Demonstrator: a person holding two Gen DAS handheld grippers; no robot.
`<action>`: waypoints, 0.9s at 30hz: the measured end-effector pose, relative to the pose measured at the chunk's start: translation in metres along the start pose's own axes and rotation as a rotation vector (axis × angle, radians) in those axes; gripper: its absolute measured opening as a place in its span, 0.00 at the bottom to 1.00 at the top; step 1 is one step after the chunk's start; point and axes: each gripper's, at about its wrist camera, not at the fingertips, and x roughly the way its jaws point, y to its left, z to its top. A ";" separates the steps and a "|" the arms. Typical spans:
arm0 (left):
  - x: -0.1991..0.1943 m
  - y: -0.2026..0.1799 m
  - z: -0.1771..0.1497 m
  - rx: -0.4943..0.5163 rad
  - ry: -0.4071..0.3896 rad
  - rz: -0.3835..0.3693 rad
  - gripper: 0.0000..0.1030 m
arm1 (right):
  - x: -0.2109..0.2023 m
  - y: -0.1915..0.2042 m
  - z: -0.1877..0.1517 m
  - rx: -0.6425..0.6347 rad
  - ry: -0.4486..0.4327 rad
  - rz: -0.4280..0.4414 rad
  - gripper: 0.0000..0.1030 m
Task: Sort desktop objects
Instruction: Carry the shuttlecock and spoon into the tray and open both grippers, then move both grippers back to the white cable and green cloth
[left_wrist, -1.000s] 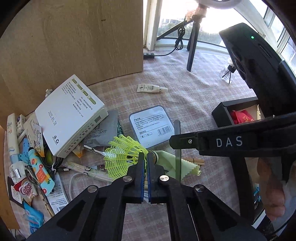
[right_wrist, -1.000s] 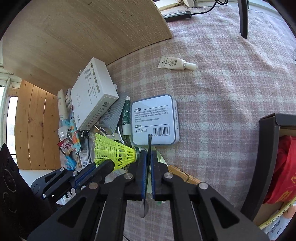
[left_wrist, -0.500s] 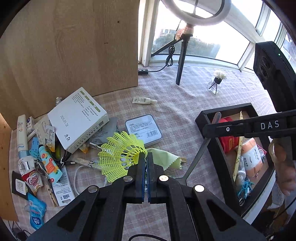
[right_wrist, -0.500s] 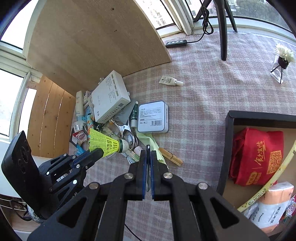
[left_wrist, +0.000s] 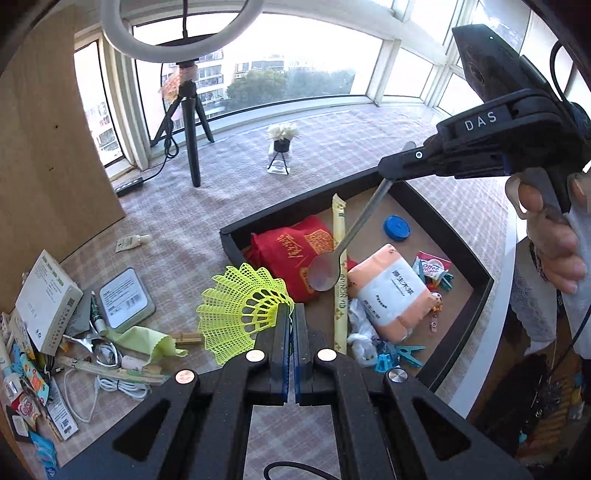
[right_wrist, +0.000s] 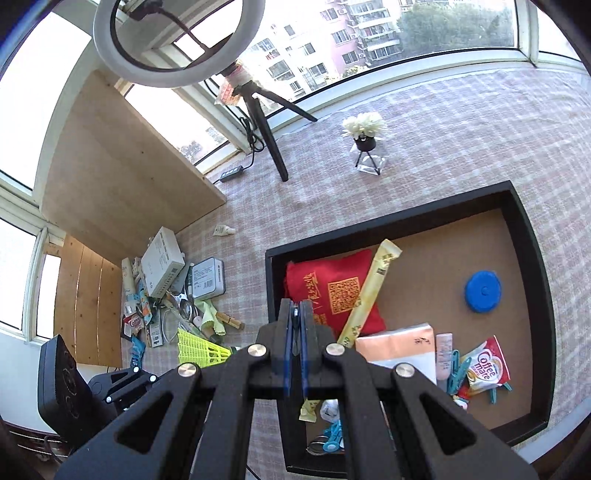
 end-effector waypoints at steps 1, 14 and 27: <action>0.003 -0.012 0.003 0.018 0.002 -0.015 0.01 | -0.007 -0.010 0.000 0.015 -0.016 -0.018 0.04; 0.013 -0.090 0.022 0.140 0.005 -0.050 0.44 | -0.039 -0.058 -0.006 0.001 -0.095 -0.213 0.47; 0.005 0.018 -0.012 -0.144 0.030 0.058 0.41 | -0.016 -0.008 -0.002 -0.152 -0.097 -0.229 0.50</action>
